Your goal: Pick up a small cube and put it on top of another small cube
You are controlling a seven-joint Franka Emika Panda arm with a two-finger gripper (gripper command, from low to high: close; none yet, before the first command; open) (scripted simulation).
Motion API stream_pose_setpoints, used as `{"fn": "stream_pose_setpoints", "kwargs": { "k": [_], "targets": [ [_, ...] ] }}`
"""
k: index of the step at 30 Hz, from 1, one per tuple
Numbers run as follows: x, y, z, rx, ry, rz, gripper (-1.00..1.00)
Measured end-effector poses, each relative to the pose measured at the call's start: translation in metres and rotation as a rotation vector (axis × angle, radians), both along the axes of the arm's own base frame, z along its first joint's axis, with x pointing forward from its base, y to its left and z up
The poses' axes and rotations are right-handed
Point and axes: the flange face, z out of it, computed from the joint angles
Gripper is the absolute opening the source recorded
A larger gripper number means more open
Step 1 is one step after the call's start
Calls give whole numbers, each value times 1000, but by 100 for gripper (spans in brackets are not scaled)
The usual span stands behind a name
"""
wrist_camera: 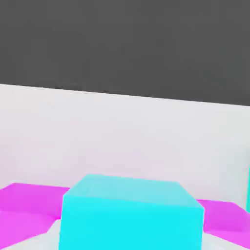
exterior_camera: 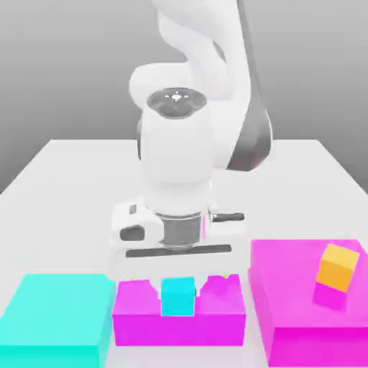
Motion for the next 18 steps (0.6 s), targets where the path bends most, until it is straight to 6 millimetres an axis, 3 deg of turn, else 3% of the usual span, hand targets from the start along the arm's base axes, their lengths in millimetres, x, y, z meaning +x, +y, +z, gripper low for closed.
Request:
{"fn": "stream_pose_setpoints", "kwargs": {
  "k": [11,16,18],
  "targets": [
    [-92,-18,52,2,0,-70,-100],
    [-135,-22,60,2,-1,-103,-100],
    [-141,-23,48,1,-1,-108,-100]
  ]
}}
